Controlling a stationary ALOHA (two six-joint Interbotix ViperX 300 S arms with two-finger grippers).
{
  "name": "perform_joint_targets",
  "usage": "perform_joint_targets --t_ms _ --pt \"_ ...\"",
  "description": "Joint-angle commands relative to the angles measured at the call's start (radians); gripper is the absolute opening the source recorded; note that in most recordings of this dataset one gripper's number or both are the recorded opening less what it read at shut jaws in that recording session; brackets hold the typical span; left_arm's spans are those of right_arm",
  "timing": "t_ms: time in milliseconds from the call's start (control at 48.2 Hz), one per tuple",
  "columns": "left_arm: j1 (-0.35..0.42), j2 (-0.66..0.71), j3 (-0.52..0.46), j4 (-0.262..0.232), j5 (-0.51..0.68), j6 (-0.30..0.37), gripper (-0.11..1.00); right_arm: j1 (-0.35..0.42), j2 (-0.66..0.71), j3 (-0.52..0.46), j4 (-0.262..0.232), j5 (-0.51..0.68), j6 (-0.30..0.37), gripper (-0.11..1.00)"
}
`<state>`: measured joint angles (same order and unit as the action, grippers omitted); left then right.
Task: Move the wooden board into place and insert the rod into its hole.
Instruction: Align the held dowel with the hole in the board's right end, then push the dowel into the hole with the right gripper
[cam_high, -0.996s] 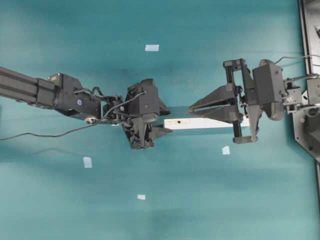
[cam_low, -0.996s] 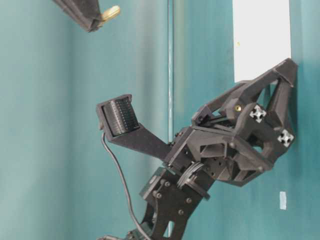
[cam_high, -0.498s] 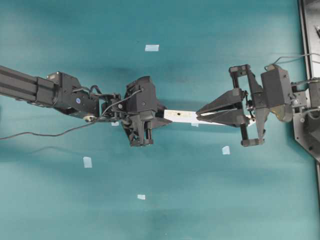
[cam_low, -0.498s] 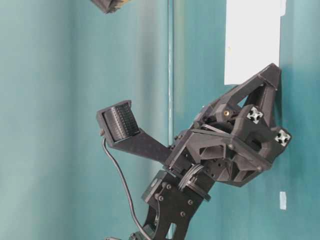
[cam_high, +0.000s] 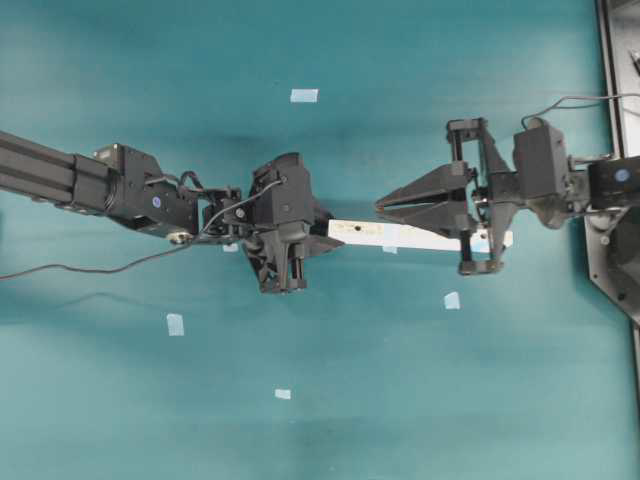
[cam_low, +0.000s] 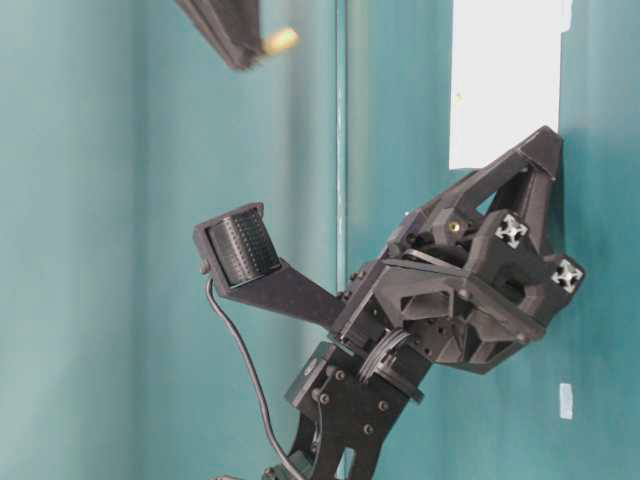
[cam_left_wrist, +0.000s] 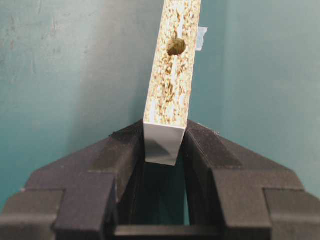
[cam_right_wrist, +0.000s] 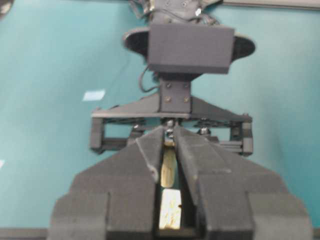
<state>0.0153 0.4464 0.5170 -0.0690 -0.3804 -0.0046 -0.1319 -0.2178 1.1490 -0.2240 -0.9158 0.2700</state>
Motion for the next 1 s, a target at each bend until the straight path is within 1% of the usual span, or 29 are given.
perform_joint_targets --t_ms 0,62,166,374,561,976 --pt "-0.032 -0.006 -0.008 0.002 0.005 -0.003 0.23 -0.003 0.052 -0.011 0.032 -0.081 -0.015 0.08" --pt "-0.034 -0.006 -0.011 0.002 0.005 -0.005 0.23 -0.003 0.104 -0.015 0.041 -0.117 -0.021 0.08" --pt "-0.034 -0.008 -0.012 0.002 0.005 -0.005 0.23 -0.002 0.172 -0.031 0.040 -0.147 -0.023 0.08" --pt "-0.034 -0.006 -0.012 0.002 0.005 -0.005 0.23 -0.003 0.259 -0.058 0.040 -0.160 -0.025 0.08" --pt "-0.034 -0.006 -0.012 0.002 0.005 -0.005 0.23 -0.003 0.296 -0.064 0.040 -0.160 -0.026 0.08" --pt "-0.034 -0.008 -0.012 0.002 0.005 -0.005 0.23 -0.003 0.330 -0.066 0.040 -0.153 -0.026 0.08"
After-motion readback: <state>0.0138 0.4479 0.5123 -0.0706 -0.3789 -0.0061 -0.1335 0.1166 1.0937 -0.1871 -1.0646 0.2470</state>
